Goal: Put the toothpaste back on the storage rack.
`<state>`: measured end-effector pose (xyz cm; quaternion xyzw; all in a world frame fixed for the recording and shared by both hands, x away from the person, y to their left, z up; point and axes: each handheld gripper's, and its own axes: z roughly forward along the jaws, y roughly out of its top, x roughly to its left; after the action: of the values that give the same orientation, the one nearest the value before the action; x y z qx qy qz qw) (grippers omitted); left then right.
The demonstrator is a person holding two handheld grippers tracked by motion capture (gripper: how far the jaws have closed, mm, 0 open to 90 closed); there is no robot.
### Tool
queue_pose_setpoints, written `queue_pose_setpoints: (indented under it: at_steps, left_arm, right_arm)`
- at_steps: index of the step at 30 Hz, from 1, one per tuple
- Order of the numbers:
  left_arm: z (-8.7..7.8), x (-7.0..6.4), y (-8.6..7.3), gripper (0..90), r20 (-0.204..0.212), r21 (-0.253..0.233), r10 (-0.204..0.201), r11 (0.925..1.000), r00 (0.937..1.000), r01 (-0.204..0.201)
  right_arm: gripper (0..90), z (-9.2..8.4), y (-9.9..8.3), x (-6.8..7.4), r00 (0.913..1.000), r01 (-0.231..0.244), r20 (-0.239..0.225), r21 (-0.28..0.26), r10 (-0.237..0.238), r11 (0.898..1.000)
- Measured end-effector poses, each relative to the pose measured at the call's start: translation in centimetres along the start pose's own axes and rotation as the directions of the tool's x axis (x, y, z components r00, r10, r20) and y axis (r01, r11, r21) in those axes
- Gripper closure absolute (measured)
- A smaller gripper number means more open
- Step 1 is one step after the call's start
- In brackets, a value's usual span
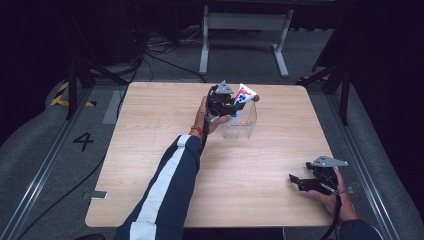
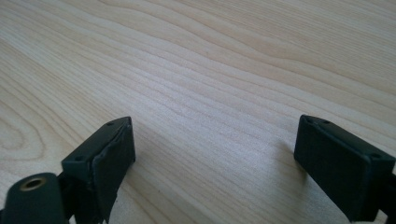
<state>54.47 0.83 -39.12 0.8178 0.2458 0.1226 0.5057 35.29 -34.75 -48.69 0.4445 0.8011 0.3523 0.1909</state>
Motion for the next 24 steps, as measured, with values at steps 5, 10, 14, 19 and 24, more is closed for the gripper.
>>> queue_pose_setpoints:
  at_steps: [5,10,14,19,24]
  left_arm:
    - [0.4,-0.1,-0.6,68.2,-0.006,0.014,-0.005,0.9999,1.0000,0.005]
    - [0.9,-0.3,-1.1,68.0,-0.007,0.048,0.003,0.9988,1.0000,-0.002]
    - [1.3,-0.5,-1.5,67.7,-0.015,0.067,0.007,0.9977,0.9999,-0.006]
    - [1.5,-0.5,-1.9,67.5,-0.021,0.083,0.007,0.9966,0.9998,-0.005]
    - [1.7,-0.6,-2.2,67.2,-0.023,0.109,0.011,0.9940,0.9997,-0.009]
  right_arm:
    - [12.5,0.0,0.0,0.0,1.0000,0.000,0.000,0.000,0.000,1.000]
    - [12.5,0.0,0.0,0.0,1.0000,0.002,0.001,-0.001,-0.002,1.000]
    - [12.5,0.0,0.0,0.0,1.0000,-0.001,0.000,0.000,0.001,1.000]
    - [12.5,0.0,0.0,0.0,1.0000,-0.003,-0.001,0.001,0.003,1.000]
    - [12.5,0.0,0.0,0.0,1.0000,-0.003,-0.001,0.001,0.003,1.000]
